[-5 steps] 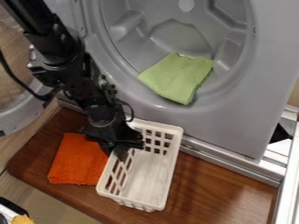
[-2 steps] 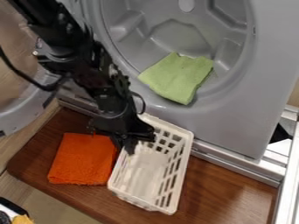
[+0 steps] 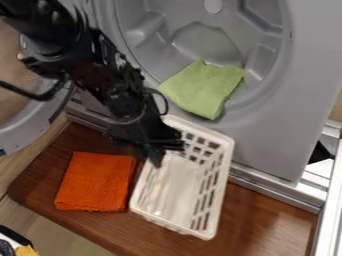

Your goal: Placing the crate to the right side

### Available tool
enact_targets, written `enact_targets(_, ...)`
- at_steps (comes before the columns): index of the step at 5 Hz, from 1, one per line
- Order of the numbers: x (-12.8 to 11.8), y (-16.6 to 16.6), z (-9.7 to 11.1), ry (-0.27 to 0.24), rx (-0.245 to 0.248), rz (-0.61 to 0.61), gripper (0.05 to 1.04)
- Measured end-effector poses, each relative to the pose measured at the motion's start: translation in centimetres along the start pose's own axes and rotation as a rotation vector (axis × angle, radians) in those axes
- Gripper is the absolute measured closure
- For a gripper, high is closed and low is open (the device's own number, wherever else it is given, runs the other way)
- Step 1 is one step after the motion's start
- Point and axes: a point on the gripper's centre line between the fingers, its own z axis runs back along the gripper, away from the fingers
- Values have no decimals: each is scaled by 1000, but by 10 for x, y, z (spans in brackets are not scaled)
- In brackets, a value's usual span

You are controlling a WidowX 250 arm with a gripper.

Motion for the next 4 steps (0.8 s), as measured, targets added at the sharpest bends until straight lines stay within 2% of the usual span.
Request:
enact_targets(1, -1, -19, -2, -1, -49, -15, 993)
enact_targets(2, -1, -51, -6, -25, -138, -45, 993)
enact_targets(3, -6, -76, -16, -6, -192, -68, 993)
enact_targets(4, -14, -92, -27, 29, -211, -83, 993)
